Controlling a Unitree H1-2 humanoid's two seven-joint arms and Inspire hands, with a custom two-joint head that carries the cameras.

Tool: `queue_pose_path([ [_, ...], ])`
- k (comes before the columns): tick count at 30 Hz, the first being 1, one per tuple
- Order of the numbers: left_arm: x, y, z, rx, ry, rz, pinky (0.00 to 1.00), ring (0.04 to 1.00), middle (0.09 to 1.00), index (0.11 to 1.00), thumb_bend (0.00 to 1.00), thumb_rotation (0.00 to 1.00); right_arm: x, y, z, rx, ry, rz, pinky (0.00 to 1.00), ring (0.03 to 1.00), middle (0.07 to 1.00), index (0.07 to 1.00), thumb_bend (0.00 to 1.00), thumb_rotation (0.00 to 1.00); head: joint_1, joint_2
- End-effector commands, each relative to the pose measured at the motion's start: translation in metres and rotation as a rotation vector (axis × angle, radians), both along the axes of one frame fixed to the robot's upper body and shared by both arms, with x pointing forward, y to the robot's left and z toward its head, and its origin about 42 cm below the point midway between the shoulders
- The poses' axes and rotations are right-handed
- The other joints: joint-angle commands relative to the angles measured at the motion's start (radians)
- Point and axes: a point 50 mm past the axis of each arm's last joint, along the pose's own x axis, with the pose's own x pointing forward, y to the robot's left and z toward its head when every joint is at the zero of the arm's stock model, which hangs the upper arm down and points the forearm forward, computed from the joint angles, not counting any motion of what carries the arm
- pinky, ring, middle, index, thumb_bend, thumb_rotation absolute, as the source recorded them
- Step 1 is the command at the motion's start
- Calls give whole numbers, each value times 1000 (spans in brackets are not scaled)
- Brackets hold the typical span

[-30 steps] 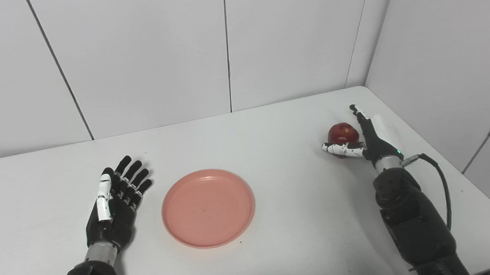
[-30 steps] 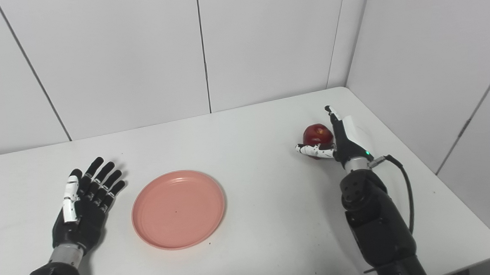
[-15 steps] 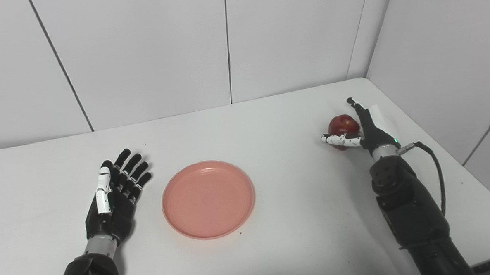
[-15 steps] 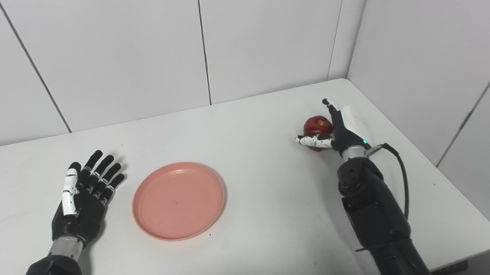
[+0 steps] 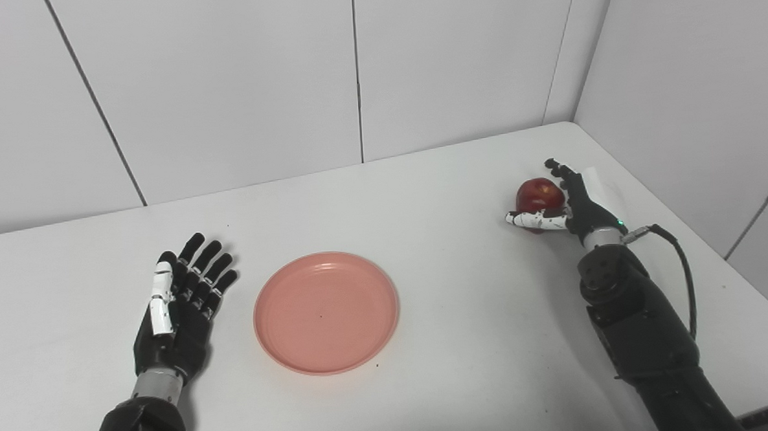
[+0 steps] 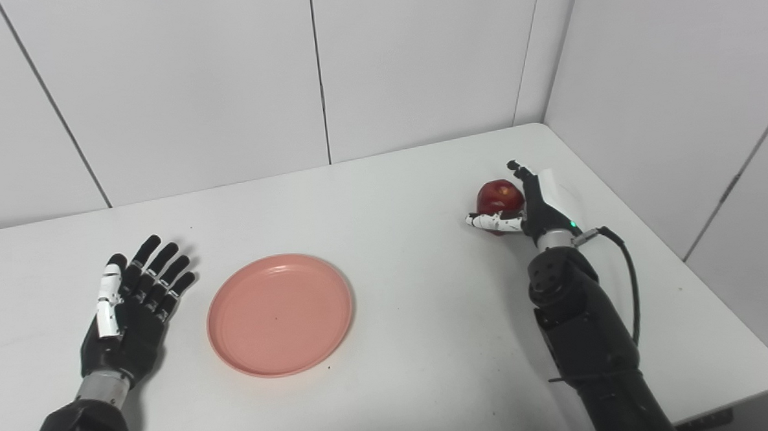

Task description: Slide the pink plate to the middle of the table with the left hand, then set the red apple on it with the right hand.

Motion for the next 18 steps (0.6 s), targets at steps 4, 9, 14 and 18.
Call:
queue_pose_path([
  [4,-4,1,-10,7,60,0,882,882,894,886,380,1000,11,-2,25,-29,-154,47,553,628,669,683,874,180,2,2],
  [9,-4,1,-10,2,65,5,877,877,888,879,377,1000,13,-2,20,-46,-160,76,457,512,554,513,600,144,2,2],
  [14,-4,1,-9,2,63,3,883,880,890,883,376,1000,15,-2,16,-63,-185,94,422,482,520,485,523,137,4,3],
  [18,-4,1,-10,7,63,2,882,879,889,881,380,1000,17,0,16,-88,-203,89,389,458,503,484,518,132,4,3],
])
